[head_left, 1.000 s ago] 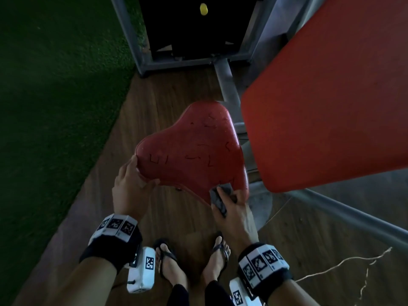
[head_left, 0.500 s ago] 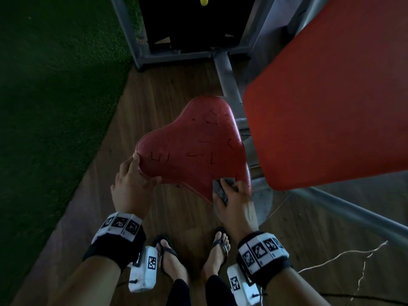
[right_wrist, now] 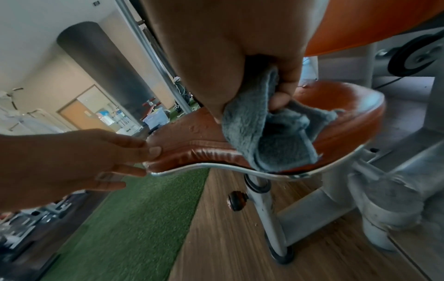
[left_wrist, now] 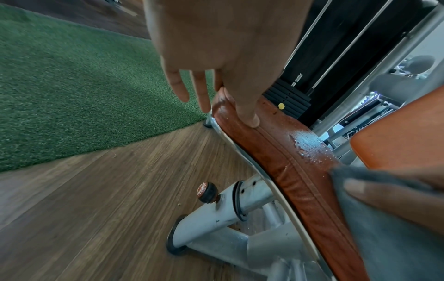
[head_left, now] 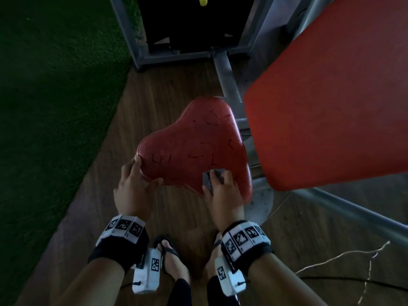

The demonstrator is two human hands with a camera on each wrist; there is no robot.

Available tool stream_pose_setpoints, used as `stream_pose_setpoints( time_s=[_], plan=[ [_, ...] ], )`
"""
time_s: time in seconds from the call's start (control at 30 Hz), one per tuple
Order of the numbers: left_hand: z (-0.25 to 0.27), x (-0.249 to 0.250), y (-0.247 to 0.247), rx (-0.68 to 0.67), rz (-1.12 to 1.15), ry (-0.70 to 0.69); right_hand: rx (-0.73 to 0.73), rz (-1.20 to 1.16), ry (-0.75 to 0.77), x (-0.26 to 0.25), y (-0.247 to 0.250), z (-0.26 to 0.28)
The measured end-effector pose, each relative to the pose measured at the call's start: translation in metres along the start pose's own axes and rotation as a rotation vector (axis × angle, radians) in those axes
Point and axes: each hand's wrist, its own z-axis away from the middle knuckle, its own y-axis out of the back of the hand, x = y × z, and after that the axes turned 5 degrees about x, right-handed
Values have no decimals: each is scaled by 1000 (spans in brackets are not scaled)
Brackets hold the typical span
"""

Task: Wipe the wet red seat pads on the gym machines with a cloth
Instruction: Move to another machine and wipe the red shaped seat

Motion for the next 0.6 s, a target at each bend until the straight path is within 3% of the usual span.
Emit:
stream_pose_setpoints(
  time_s=[0.23,0.47,0.6],
  plan=[
    [2,2,1,-9,5,17,-140,54,168,-1,-6,5],
    [-1,4,1,-6,-17,37,-38,-22,-38,41,-5,29],
    [0,4,1,-9,-10,36,11,-24,-66,52,0,31]
  ],
)
